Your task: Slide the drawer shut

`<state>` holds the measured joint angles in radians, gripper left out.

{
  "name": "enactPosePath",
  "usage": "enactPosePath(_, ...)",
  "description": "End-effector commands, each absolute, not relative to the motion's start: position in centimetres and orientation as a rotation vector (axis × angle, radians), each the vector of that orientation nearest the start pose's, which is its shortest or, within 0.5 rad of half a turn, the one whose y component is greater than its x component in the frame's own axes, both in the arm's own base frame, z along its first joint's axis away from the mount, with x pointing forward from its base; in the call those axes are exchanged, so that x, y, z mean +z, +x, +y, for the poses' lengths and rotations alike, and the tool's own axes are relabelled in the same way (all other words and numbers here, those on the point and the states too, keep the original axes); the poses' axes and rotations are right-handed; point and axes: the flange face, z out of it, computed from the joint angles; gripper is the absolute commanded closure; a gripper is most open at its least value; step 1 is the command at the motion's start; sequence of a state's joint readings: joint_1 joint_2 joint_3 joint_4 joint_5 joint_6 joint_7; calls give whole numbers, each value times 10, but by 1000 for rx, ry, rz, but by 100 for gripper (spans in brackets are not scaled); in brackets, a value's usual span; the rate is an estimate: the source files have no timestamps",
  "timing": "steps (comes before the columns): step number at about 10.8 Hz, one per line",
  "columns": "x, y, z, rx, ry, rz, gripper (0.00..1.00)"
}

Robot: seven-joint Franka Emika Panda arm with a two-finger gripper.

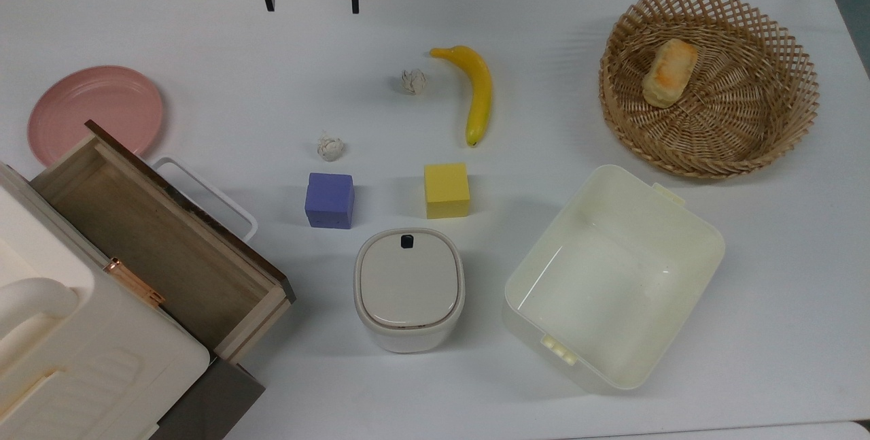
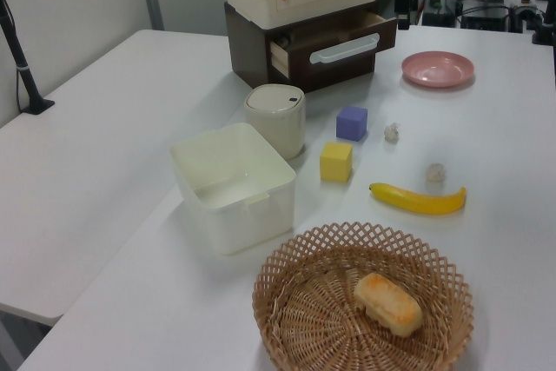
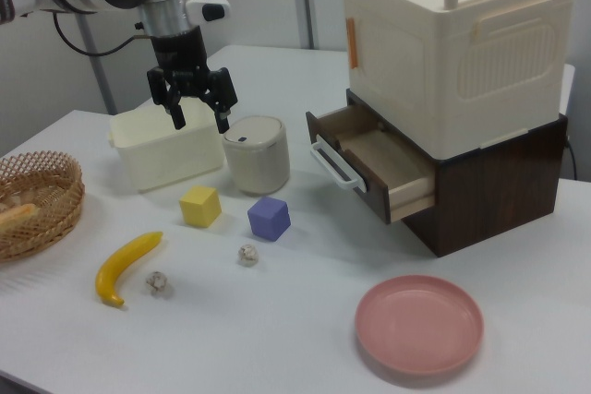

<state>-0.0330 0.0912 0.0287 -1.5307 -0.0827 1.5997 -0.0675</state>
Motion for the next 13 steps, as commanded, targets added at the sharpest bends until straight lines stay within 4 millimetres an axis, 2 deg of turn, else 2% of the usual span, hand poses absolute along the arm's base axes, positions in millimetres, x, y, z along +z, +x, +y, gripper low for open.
enactPosePath(1, 595, 583, -8, 34, -3197, -139, 16)
enactPosePath(4, 595, 583, -8, 35, -3189, -210, 89)
enactPosePath(5, 594, 584, -8, 40, -3189, -207, 100)
enactPosePath(13, 593, 584, -11, 40, -3191, -183, 100)
